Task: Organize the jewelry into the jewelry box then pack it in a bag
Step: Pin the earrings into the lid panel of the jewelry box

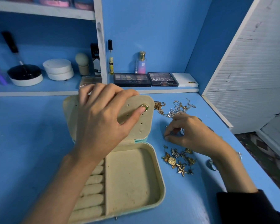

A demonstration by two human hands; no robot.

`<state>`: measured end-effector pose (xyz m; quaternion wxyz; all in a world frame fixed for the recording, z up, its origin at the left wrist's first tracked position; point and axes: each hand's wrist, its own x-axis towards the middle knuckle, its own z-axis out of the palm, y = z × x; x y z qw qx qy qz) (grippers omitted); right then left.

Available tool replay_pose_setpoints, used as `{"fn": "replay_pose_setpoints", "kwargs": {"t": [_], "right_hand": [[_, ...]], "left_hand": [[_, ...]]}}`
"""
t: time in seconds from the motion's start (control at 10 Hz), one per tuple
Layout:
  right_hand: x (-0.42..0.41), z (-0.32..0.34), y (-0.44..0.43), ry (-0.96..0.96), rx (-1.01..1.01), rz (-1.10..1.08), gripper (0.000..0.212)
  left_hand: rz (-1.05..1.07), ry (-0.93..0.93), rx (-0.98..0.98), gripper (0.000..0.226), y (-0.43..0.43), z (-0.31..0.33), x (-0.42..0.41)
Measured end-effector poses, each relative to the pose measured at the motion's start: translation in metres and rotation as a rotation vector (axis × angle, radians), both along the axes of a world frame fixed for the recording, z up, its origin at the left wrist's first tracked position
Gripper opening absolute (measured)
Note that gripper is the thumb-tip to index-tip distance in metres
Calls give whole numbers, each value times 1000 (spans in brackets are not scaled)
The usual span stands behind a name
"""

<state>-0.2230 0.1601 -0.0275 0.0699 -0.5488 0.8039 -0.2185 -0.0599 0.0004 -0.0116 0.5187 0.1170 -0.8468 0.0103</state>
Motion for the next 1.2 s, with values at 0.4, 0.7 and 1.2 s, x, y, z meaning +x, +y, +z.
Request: {"fn": "replay_pose_setpoints", "kwargs": {"t": [0.4,0.7,1.2], "right_hand": [[3,-5,-5,73,-57,29,2],[4,-3,-4,40,-34,-2,5],[0,1,0,1,-75,-24,11]], "left_hand": [[5,0,-2,28,0,0,0],[10,0,3,27,0,0,0],[7,-3,1,27,-1,0,0]]}}
